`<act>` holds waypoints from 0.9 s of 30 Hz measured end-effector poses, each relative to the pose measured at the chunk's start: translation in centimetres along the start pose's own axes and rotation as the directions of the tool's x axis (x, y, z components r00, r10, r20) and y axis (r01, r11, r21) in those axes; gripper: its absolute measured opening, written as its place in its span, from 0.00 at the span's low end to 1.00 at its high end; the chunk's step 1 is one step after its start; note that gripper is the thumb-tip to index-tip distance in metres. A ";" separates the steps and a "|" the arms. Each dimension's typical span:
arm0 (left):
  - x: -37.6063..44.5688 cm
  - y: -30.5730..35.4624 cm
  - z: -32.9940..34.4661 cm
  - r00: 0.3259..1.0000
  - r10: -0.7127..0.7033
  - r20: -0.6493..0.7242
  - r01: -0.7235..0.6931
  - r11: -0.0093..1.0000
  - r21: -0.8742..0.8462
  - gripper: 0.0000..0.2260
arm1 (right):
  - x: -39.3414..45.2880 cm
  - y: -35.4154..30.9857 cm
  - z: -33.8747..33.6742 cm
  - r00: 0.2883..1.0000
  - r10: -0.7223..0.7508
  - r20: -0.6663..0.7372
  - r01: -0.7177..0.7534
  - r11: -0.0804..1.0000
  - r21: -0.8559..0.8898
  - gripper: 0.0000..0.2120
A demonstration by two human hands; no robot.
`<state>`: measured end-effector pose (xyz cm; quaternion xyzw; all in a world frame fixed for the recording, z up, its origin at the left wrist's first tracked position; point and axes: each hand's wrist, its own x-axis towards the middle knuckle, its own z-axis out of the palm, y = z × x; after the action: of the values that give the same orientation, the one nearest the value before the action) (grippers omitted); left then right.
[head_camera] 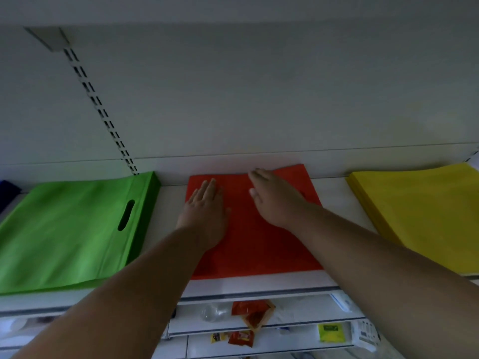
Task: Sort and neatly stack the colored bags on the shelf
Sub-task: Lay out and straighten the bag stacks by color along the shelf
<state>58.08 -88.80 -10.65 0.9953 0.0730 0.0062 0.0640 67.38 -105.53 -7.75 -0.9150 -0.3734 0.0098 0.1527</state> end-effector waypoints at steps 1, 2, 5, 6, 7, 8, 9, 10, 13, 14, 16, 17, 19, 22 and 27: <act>-0.1 0.1 0.5 0.999 -0.027 0.023 0.028 1.000 -0.006 0.28 | 1.0 -0.7 0.6 1.000 -0.022 0.005 0.022 1.000 0.009 0.25; -0.1 0.1 1.0 0.998 -0.045 0.040 0.045 0.999 -0.012 0.29 | 1.9 -1.2 1.3 1.000 -0.031 0.006 0.031 0.999 0.017 0.24; -0.1 0.0 1.5 0.999 -0.040 0.023 0.041 0.999 -0.019 0.28 | 3.3 -1.2 3.6 0.998 -0.054 0.031 0.055 0.998 -0.011 0.23; -0.1 -0.1 1.5 0.999 -0.041 0.022 0.041 0.999 -0.017 0.28 | 3.4 -0.9 4.3 0.997 -0.055 0.052 0.057 0.998 -0.036 0.24; -0.1 -0.1 1.5 0.998 -0.051 0.024 0.051 0.999 -0.018 0.28 | 3.4 -0.5 4.9 0.997 -0.052 0.064 0.056 0.997 -0.059 0.25; -0.1 -0.1 1.5 0.997 -0.067 0.027 0.067 0.997 -0.021 0.28 | 3.3 -0.2 5.1 0.996 -0.042 0.073 0.047 0.996 -0.073 0.26; 0.1 -0.2 1.5 0.996 -0.081 0.034 0.082 0.996 -0.024 0.28 | 3.3 -0.1 5.2 0.996 -0.032 0.084 0.039 0.996 -0.083 0.26; 0.3 -0.2 1.5 0.995 -0.089 0.045 0.090 0.996 -0.023 0.28 | 3.4 0.0 5.2 0.994 -0.025 0.105 0.036 0.994 -0.100 0.27; 0.4 -0.1 1.5 0.992 -0.102 0.075 0.104 0.994 -0.024 0.29 | 3.0 0.3 4.7 0.979 0.023 0.204 0.017 0.981 -0.195 0.31; 0.4 -0.1 1.5 0.991 -0.108 0.082 0.111 0.994 -0.027 0.29 | 2.6 0.5 4.5 0.975 0.059 0.216 -0.008 0.973 -0.231 0.33; 0.4 -0.2 1.5 0.990 -0.115 0.087 0.117 0.993 -0.026 0.29 | 1.8 1.6 3.7 0.965 0.163 0.207 -0.096 0.948 -0.302 0.40; 0.5 -0.2 1.5 0.989 -0.115 0.088 0.117 0.993 -0.022 0.29 | 1.5 2.2 3.3 0.957 0.218 0.194 -0.144 0.932 -0.334 0.43; 0.5 -0.3 1.5 0.989 -0.112 0.093 0.115 0.993 -0.020 0.30 | 0.7 2.9 2.7 0.936 0.306 0.177 -0.221 0.897 -0.382 0.49; 0.4 -0.2 1.6 0.989 -0.112 0.096 0.115 0.993 -0.021 0.30 | 0.1 2.9 2.3 0.897 0.420 0.140 -0.342 0.859 -0.382 0.56; 0.6 -0.2 1.5 0.989 -0.115 0.091 0.116 0.993 0.002 0.29 | 0.6 3.2 0.7 0.874 0.442 0.203 -0.376 0.879 -0.295 0.55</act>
<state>58.68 -88.75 -12.17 0.9885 0.1274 -0.0428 0.0692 69.88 -107.10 -9.33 -0.9755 -0.1852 0.1174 -0.0185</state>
